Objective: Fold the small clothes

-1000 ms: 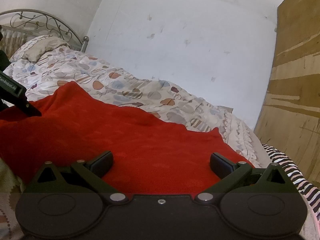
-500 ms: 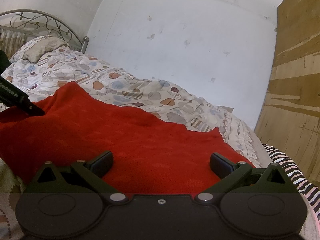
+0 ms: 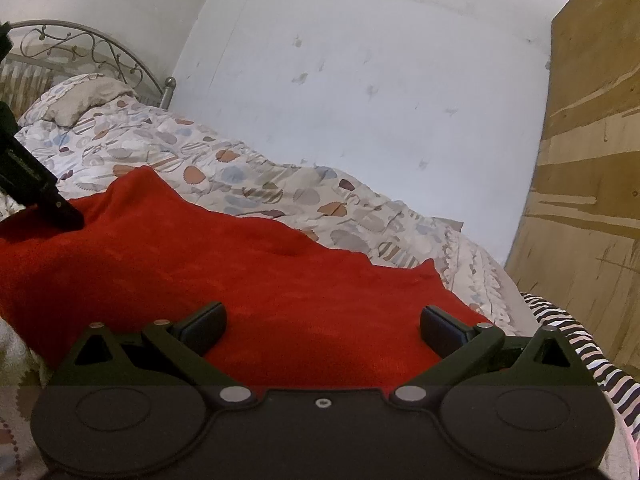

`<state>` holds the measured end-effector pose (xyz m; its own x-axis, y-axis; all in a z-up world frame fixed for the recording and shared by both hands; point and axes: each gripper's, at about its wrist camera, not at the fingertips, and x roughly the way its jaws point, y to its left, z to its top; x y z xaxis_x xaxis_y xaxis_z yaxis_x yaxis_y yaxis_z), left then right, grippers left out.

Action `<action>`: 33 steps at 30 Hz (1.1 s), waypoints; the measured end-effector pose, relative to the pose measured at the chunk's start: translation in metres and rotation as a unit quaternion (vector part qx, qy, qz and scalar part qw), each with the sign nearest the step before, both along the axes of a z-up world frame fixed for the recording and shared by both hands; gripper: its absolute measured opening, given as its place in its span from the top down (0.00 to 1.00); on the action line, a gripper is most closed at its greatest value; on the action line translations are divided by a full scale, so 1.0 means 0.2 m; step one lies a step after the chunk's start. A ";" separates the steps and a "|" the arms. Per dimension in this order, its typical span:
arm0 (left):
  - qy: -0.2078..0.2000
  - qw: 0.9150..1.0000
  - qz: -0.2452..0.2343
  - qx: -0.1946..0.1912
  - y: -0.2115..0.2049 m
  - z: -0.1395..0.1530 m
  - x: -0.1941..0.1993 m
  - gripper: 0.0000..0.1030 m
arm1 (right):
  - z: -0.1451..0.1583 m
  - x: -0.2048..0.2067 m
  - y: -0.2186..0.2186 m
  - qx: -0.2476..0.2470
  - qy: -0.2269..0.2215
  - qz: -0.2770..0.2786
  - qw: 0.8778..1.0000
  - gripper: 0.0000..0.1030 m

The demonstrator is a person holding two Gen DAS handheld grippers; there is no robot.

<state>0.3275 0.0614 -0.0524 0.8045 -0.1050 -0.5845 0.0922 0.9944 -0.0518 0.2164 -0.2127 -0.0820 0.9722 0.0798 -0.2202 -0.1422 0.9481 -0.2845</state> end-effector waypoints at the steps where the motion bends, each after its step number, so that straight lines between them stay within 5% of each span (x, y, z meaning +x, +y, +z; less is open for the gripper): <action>1: 0.001 1.000 -0.002 0.008 -0.01 0.00 0.00 0.44 | 0.00 0.00 0.00 0.000 -0.001 0.000 1.000 0.01; 5: 0.020 0.999 0.005 -0.034 0.03 -0.01 0.03 0.44 | 0.00 0.00 0.00 0.001 -0.002 0.000 1.000 0.01; 8: 0.033 0.998 0.014 -0.060 0.09 0.00 0.05 0.58 | 0.00 0.00 0.00 0.002 -0.001 0.000 1.000 0.01; 11: 0.012 1.000 -0.004 -0.022 0.05 0.05 0.02 0.75 | 0.00 -0.01 -0.01 0.005 0.001 0.001 1.000 0.00; 15: -0.011 0.998 -0.037 0.042 -0.08 0.11 -0.01 0.83 | 0.00 -0.01 0.00 0.005 -0.002 0.000 1.000 0.00; 21: 0.000 0.998 -0.039 -0.046 -0.14 0.30 0.07 0.85 | 0.01 -0.01 -0.02 0.010 0.006 0.003 1.000 0.00; 28: -0.008 0.989 -0.143 -0.029 -0.59 0.64 0.15 0.86 | 0.15 -0.09 -0.13 0.005 -0.032 -0.029 0.999 0.00; 33: 0.024 0.974 -0.224 -0.011 -1.09 0.63 0.23 0.86 | 0.17 -0.19 -0.31 -0.012 -0.032 -0.060 0.998 0.00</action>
<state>0.3729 -0.1561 0.0727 0.6476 -0.4520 -0.6134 0.5136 0.8536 -0.0868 0.1791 -0.2751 -0.0488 0.9865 -0.0426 -0.1579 -0.0091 0.9498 -0.3127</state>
